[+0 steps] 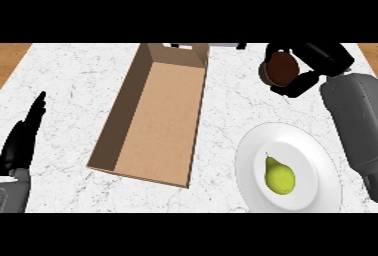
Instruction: Pick the cupcake from the plate and place it in the cardboard box
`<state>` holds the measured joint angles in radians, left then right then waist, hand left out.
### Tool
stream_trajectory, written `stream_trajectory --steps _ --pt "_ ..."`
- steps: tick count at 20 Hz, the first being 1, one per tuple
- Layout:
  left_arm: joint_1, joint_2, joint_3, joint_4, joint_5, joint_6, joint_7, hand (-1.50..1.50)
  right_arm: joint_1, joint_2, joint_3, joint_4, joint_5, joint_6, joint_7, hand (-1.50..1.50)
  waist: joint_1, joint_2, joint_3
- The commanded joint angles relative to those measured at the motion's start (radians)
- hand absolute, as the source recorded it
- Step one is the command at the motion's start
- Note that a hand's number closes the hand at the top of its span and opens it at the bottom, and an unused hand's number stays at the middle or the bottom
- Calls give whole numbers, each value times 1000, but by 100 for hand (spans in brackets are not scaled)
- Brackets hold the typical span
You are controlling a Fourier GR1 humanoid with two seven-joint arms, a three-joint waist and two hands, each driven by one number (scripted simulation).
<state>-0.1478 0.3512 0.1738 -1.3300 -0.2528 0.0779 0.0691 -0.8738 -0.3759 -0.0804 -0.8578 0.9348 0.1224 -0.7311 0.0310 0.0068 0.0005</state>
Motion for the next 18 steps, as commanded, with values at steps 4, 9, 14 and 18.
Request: stream_trajectory --steps 4,9,14,18 --pt "3 10 24 -5 8 -12 21 0 -111 88 -3 -7 -67 53 -30 150 -19 -5 -1" --pt "107 -38 -1 -25 -8 11 -65 0 -228 189 -9 18 -129 198 100 150 -9 -6 -1" --pt "46 -9 8 -61 -7 -13 26 0 -287 291 -34 -14 -187 259 273 150 -21 -9 -1" --pt "30 -49 -19 -68 -34 21 47 0 -345 372 29 35 -259 193 399 150 -8 -8 -1"
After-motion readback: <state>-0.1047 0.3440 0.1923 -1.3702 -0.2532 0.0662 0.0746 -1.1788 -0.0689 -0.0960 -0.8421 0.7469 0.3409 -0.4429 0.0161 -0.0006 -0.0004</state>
